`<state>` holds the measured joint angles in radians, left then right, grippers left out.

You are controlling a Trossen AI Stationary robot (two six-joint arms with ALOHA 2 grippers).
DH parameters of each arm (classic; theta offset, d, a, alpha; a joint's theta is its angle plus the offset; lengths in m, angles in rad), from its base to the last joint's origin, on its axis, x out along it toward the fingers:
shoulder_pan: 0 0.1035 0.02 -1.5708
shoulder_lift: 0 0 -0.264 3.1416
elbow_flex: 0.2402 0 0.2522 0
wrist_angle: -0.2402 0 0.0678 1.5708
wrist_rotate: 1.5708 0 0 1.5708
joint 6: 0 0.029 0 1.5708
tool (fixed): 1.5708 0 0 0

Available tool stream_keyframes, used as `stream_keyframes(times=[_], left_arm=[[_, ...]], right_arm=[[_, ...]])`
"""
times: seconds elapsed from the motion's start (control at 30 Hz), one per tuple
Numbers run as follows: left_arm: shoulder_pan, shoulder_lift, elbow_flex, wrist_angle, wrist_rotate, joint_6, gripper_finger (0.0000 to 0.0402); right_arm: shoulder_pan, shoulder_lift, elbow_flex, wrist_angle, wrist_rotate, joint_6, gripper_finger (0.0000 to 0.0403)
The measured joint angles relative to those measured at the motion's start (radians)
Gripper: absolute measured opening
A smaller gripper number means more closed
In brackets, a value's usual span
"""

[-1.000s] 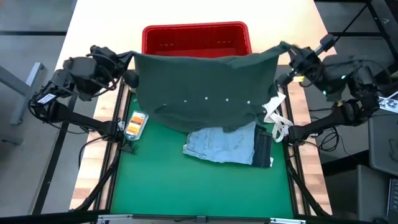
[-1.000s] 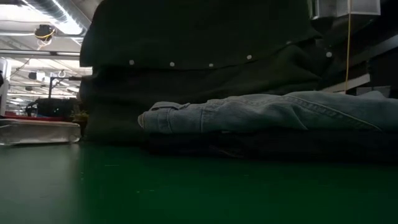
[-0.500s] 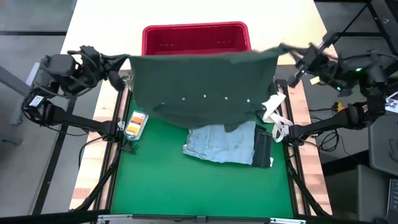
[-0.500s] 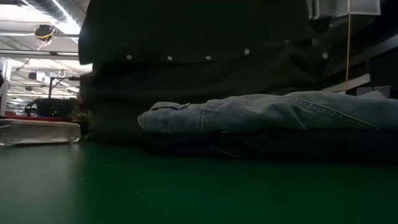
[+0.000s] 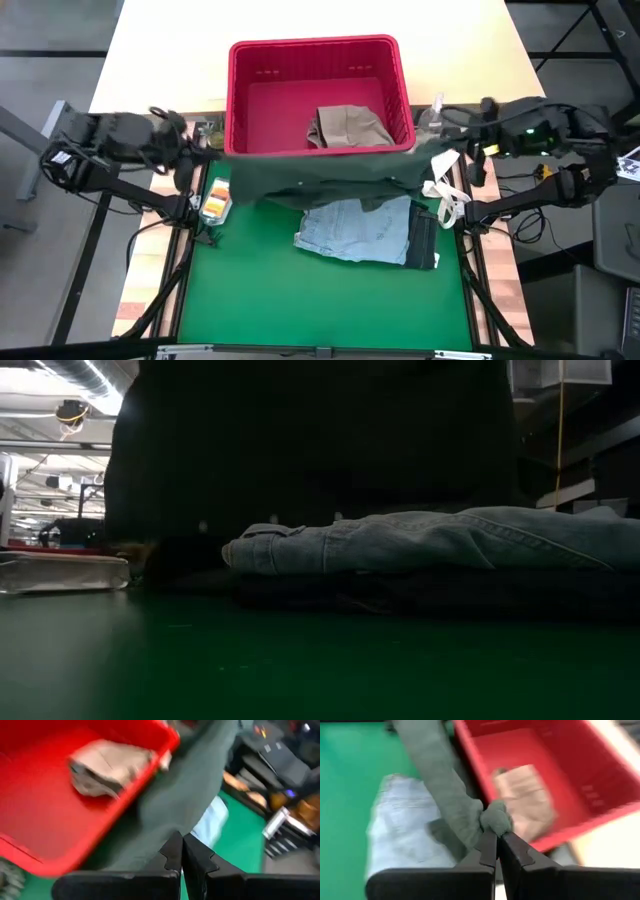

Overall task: Fold laundry
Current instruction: Fold the green shirt

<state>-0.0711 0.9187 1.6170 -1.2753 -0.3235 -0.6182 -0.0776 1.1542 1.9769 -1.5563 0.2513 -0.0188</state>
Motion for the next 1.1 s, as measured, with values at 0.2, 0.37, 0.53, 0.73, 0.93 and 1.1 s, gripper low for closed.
stream_keyframes(times=[0.2,0.37,0.53,0.73,0.93,1.1], left_arm=[[-0.191,0.044,-0.092,-0.009,0.057,-0.156,0.0000],[-0.371,0.096,-0.163,-0.004,0.045,-0.307,0.0000],[-0.572,0.183,-0.207,-0.001,0.041,-0.484,0.0000],[-0.785,0.318,-0.209,0.091,-0.026,-0.640,0.0000],[-0.916,0.456,-0.209,0.239,-0.042,-0.742,0.0000],[-0.978,0.567,-0.209,0.355,-0.028,-0.743,0.0000]], right_arm=[[0.178,0.005,-0.093,-0.014,-0.060,0.123,0.0007],[0.412,0.011,-0.211,-0.013,-0.058,0.314,0.0007],[0.654,0.031,-0.328,-0.011,-0.069,0.567,0.0007],[0.936,0.108,-0.388,-0.012,-0.095,0.925,0.0007],[1.139,0.235,-0.388,0.080,-0.097,1.201,0.0007],[1.216,0.369,-0.388,0.230,-0.111,1.270,0.0007]])
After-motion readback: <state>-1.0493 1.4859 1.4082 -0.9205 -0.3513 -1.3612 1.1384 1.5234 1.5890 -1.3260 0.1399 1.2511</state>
